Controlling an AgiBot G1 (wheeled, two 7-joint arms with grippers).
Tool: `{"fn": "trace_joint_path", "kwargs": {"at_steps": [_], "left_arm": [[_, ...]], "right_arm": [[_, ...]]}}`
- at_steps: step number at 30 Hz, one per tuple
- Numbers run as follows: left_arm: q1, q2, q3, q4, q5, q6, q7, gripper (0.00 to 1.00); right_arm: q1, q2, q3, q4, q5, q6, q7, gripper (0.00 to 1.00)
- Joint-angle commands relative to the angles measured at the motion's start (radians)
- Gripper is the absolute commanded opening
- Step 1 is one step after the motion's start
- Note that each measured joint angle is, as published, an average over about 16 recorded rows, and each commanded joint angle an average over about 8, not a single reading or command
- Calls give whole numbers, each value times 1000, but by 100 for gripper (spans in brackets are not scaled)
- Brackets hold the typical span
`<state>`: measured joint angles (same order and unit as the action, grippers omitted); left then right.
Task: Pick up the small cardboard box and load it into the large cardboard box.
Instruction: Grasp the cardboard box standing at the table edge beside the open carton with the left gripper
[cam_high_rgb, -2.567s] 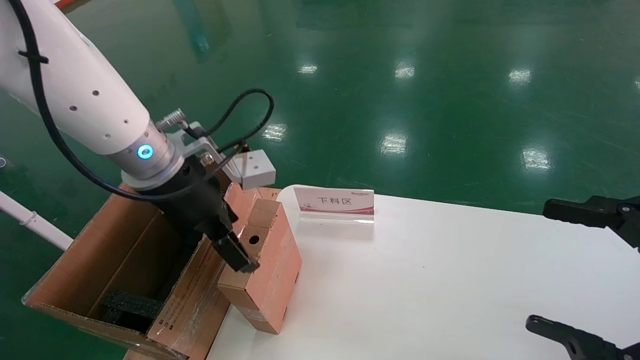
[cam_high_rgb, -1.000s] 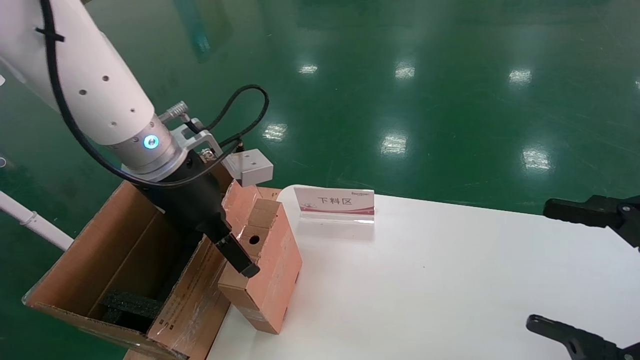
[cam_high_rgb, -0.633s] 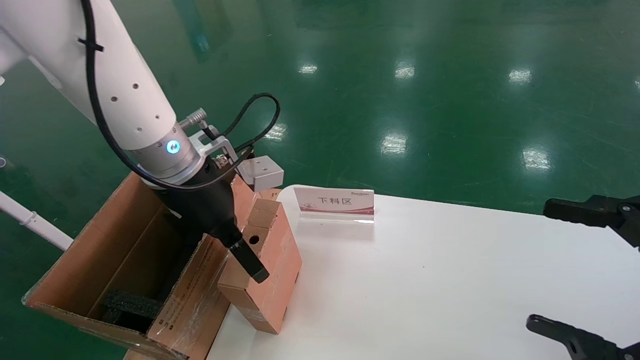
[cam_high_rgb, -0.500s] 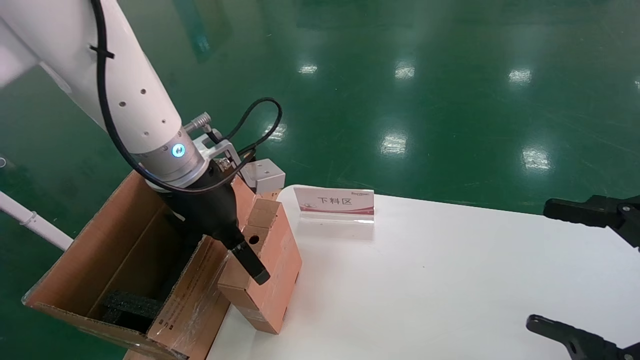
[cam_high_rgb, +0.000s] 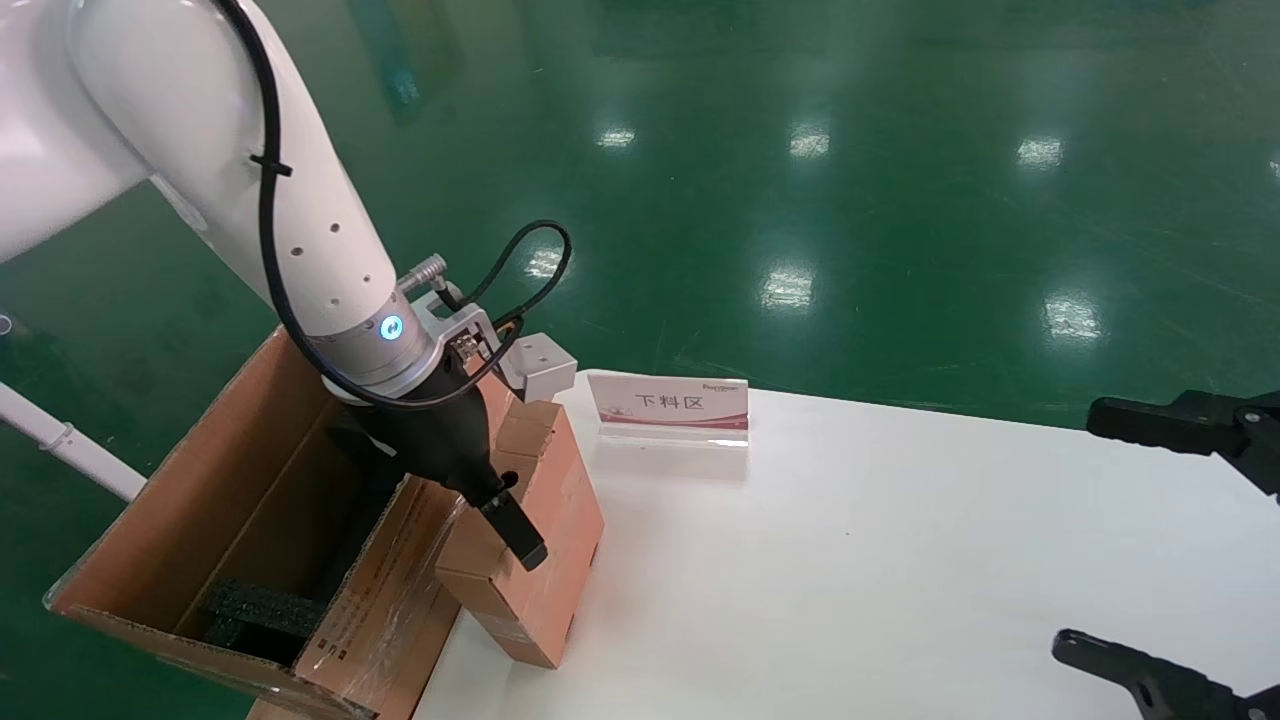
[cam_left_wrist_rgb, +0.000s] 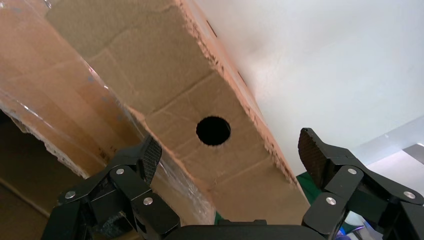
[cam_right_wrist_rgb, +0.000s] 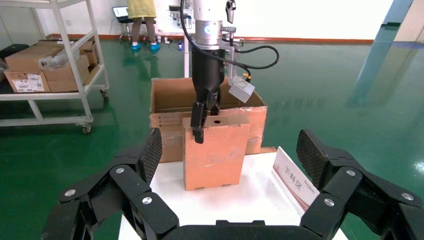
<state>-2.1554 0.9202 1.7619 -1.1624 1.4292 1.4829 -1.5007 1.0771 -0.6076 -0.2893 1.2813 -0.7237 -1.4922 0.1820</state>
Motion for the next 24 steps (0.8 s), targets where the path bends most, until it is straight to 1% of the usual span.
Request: {"fn": "trace_joint_path", "kwargs": {"at_steps": [1,7,8,11,12,15,16,19,20,24], "left_arm": [[4,4,2,2,5,-4,-6,100],[6,14,10,-1,22,-8,-11,100],[6,15,10,-1,23,-9,-11,96],[6,15,11,-2,25,-9,-11,59],[6,15,11,-2,24,-9,-11,46],[6,14,10,-2,23,-9,-11,9],[6,14,10,-2,23,-8,-11,0],[5,13,9,-2,21,-8,-11,0],[5,13,9,-2,21,-8,-11,0],[5,12,8,-1,20,-7,-11,0]], "right_arm": [[0,0,0,0,0,0,0,100],[0,0,0,0,0,0,0,100],[0,0,0,0,0,0,0,100],[0,0,0,0,0,0,0,100],[0,0,0,0,0,0,0,92],[0,0,0,0,0,0,0,54],[0,0,0,0,0,0,0,42],[0,0,0,0,0,0,0,4],[0,0,0,0,0,0,0,0],[0,0,0,0,0,0,0,0]]}}
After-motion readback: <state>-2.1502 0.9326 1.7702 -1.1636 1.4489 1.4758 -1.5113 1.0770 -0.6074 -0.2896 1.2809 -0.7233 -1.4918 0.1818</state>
